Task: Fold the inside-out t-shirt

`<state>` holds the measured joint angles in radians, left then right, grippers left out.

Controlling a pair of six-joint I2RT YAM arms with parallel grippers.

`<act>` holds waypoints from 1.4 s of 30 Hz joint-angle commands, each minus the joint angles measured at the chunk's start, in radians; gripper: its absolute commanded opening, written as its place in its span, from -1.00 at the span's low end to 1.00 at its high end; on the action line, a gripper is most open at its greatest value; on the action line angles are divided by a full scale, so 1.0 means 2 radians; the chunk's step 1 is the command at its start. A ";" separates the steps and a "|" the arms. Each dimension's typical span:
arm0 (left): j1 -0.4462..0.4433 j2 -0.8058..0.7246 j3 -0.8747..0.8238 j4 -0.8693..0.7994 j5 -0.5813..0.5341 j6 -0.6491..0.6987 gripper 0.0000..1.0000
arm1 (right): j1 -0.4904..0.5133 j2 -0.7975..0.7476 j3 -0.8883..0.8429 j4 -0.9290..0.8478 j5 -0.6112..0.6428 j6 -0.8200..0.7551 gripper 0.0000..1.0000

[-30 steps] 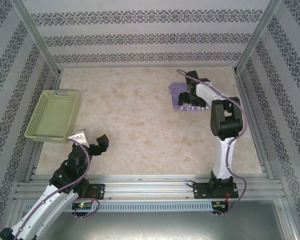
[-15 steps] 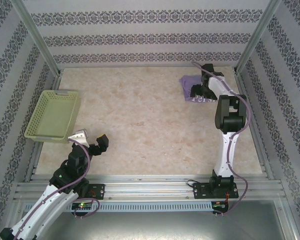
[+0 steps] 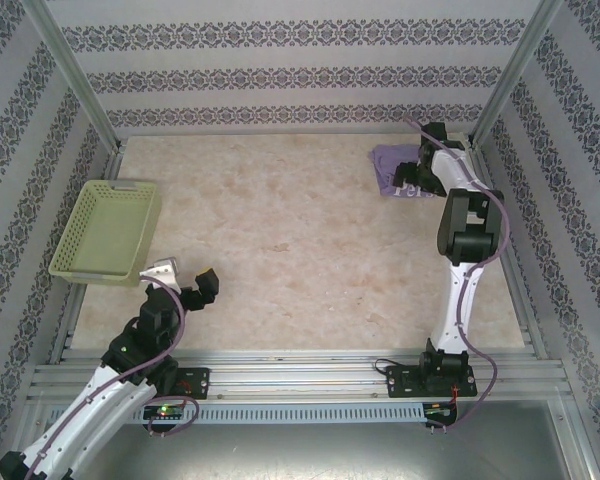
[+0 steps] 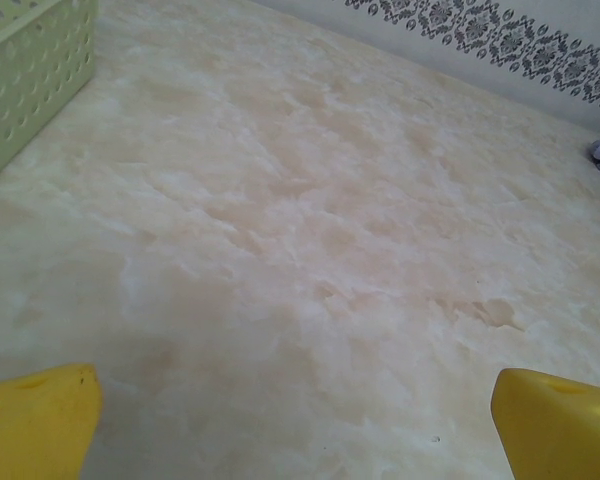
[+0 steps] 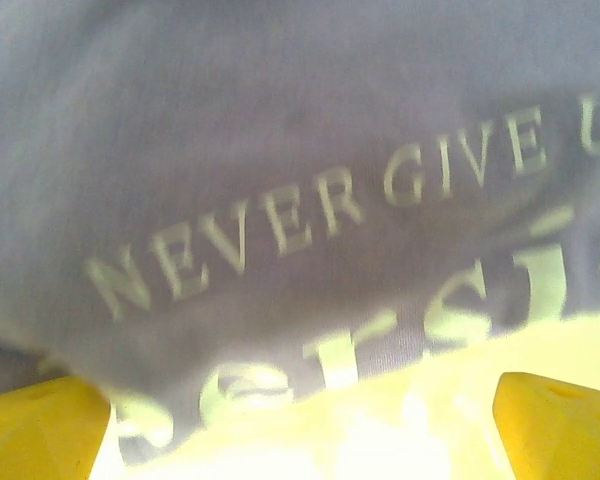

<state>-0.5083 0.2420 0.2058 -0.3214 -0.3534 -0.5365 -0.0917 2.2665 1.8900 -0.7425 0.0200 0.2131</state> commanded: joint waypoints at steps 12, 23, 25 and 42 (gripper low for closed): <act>0.004 0.229 0.079 0.190 -0.136 0.086 1.00 | 0.057 -0.344 -0.342 0.192 -0.010 0.041 0.96; 0.011 0.484 0.055 0.594 -0.283 0.378 1.00 | 0.073 -0.644 -0.682 0.495 0.102 -0.015 0.96; 0.011 0.524 0.040 0.677 -0.261 0.443 1.00 | 0.074 -0.672 -0.730 0.553 0.112 -0.017 0.96; 0.142 0.683 -0.015 0.874 -0.010 0.350 1.00 | 0.073 -0.577 -0.818 0.706 0.085 -0.090 0.96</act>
<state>-0.2508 1.5852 0.1715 1.3376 -0.5114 0.2432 0.0505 1.0863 0.2676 0.5713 0.2180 0.0692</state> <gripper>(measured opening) 0.998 0.979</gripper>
